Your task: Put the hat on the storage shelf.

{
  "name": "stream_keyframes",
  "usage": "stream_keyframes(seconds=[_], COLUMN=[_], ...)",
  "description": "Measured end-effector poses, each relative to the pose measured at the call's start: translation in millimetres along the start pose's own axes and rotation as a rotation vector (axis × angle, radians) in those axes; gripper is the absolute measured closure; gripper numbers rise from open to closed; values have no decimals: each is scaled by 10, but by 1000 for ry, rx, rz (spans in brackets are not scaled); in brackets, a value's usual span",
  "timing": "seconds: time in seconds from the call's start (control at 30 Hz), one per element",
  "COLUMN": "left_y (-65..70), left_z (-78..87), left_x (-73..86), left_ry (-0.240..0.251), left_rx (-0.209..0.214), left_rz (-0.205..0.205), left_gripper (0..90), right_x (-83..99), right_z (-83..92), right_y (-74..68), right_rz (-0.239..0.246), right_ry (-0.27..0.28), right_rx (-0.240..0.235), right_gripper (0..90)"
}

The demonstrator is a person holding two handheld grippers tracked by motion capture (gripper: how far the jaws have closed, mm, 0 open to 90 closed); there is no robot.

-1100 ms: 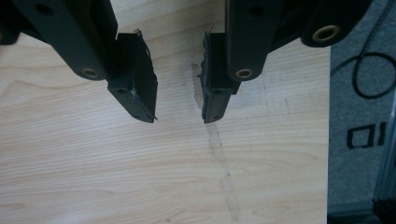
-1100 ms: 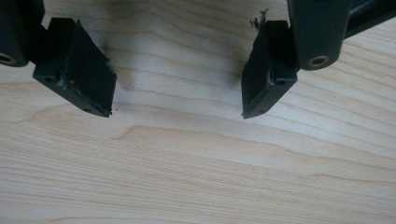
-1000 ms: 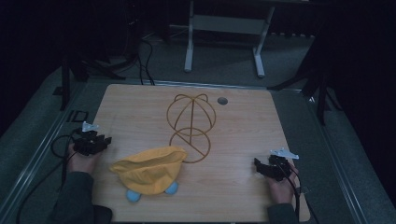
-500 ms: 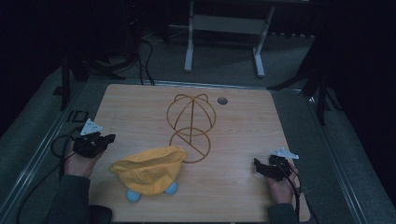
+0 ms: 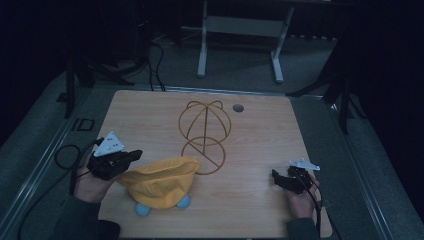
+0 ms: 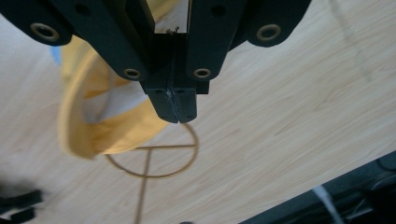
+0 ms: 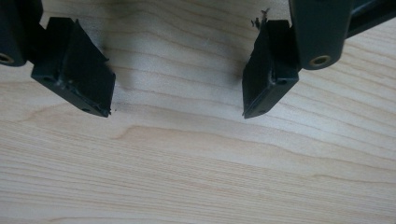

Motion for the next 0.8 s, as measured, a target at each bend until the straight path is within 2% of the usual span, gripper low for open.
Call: stream_keyframes(seconds=[0.03,0.13,0.33,0.37,0.4,0.43,0.47,0.5,0.53,0.57,0.7,0.77,0.8], left_y=[74,127,352,352,401,510,510,605,605,668,752,850,850], left_z=[1,1,-26,-26,-33,-50,-50,-81,-81,-122,-159,-173,-173], left_x=[-21,-34,-51,-51,-52,-46,-46,-21,-21,16,80,165,165], left_ry=[3,2,-4,-4,-5,-16,-16,-36,-36,-61,-82,-103,-103], left_rx=[31,51,167,167,188,225,225,233,233,235,250,269,269], left_rz=[-3,-5,-12,-12,-14,-35,-35,-75,-75,-98,-116,-147,-147], left_gripper=[900,900,900,900,900,900,900,900,900,900,900,900,900], right_x=[0,0,0,0,0,0,0,0,0,0,0,0,0], right_z=[0,0,0,0,0,0,0,0,0,0,0,0,0], right_y=[0,0,0,0,0,0,0,0,0,0,-1,-1,-1], right_rz=[-1,0,0,0,0,0,0,0,0,0,1,0,0], right_ry=[0,0,0,0,0,0,0,0,0,0,0,0,0], right_rx=[0,0,0,0,0,0,0,0,0,0,-1,-1,-1], right_gripper=[256,255,255,255,255,255,255,255,255,255,254,254,254])
Point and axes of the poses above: each handheld gripper's, and its own axes: z roughly backward along the jaws, x roughly out of its underside, y roughly to its right, the point moved 10 cm from there along -z, roughly forward along the jaws, and after that the axes turned 12 degrees about z, right-handed, at the moved point
